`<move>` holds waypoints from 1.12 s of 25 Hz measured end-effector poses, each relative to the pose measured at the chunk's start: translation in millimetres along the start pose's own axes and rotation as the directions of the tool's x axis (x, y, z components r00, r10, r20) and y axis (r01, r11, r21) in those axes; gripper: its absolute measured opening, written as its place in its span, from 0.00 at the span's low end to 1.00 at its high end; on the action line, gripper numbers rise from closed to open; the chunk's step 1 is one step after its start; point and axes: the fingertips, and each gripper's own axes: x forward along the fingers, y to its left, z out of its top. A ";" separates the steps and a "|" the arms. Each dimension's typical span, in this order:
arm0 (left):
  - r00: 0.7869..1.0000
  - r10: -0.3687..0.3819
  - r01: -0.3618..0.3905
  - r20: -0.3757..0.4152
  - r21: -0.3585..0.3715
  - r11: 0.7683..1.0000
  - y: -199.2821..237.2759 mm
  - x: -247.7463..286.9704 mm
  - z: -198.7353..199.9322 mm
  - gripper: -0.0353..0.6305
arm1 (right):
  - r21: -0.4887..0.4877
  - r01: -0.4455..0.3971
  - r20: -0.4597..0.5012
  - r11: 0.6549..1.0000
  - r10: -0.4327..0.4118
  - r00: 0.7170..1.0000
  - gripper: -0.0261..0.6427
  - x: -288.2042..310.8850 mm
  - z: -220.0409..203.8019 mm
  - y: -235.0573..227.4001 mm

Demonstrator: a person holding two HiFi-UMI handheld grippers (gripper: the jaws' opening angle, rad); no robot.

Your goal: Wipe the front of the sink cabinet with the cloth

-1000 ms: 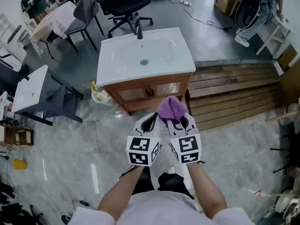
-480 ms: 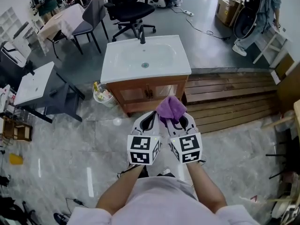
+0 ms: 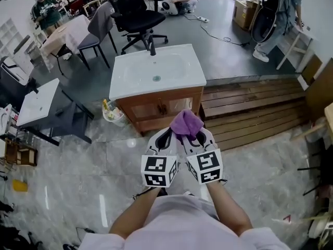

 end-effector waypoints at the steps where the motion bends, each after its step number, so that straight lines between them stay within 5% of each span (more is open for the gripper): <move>1: 1.000 0.000 0.000 0.001 0.003 1.000 -0.7 -0.2 -0.3 0.06 | -0.006 0.007 0.000 1.000 -0.007 1.000 0.15 -1.1 -0.5 -1.0; 28: 1.000 -0.022 0.022 -0.002 -0.007 1.000 -10.1 -5.6 -2.7 0.06 | -0.031 0.023 -0.009 0.999 -0.024 1.000 0.15 -8.8 -7.9 2.5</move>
